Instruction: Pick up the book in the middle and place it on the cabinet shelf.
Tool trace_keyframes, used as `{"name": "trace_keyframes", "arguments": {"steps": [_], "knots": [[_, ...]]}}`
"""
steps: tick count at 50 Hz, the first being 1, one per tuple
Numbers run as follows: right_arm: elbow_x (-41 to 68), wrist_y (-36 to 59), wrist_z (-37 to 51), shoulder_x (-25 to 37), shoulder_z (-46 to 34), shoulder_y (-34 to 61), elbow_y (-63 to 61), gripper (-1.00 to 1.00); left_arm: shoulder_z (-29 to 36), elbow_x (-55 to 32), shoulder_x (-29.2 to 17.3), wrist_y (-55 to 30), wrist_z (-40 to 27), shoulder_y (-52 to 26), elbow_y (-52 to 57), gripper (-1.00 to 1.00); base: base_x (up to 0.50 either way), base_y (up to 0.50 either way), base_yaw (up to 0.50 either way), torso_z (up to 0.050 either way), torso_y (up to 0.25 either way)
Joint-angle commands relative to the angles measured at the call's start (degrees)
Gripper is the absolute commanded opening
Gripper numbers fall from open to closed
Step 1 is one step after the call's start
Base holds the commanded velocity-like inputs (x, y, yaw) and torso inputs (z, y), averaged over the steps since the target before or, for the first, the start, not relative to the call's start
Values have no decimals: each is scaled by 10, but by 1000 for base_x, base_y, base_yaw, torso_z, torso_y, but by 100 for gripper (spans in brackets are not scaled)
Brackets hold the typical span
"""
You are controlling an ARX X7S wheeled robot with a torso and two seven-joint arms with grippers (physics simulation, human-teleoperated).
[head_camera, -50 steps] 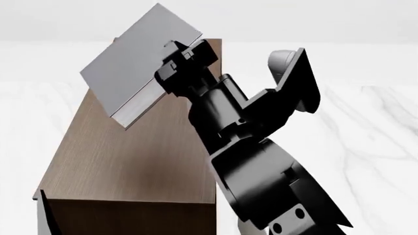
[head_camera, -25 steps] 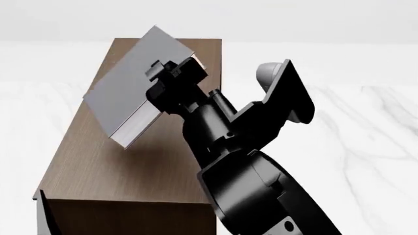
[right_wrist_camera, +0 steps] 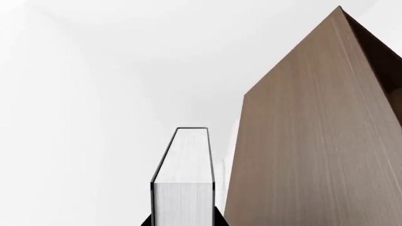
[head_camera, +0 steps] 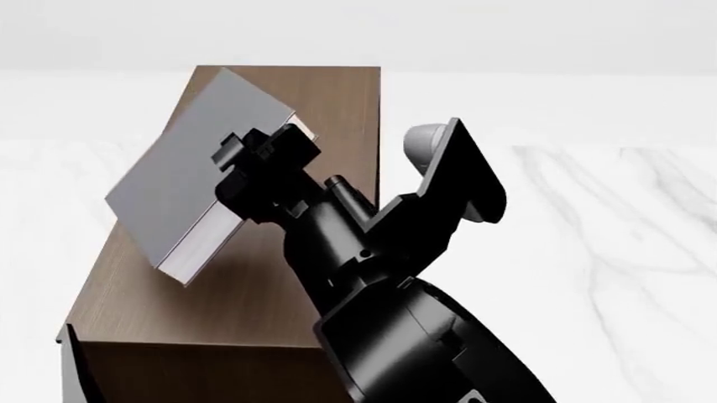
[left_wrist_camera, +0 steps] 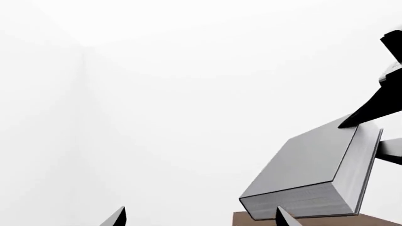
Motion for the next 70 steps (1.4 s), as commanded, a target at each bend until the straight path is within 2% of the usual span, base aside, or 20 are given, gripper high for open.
{"name": "trace_keyframes", "arguments": {"steps": [1,23,33,47,48,70], "knots": [[-9,-5,-29,-9,3,-11,-14,-100,-9,6,11,10,11,-1,-8,100,0,0,0,0,0],[-18,-11,-39,3,-19,-26,-3,-100,4,14,19,75,-2,-20,-96,100,0,0,0,0,1],[-23,-14,-43,10,-27,-33,5,-100,5,11,17,70,-3,-17,-89,100,0,0,0,1,0],[-26,-9,-41,23,-41,-38,16,-100,-2,-3,4,10,6,0,-11,100,0,0,0,0,0],[-27,-9,-42,24,-42,-38,16,100,-2,-2,4,9,6,0,-10,100,0,0,0,0,0],[-58,-23,-57,44,-47,-41,36,100,-1,-7,2,-5,6,-2,0,100,0,0,0,0,0]]}}
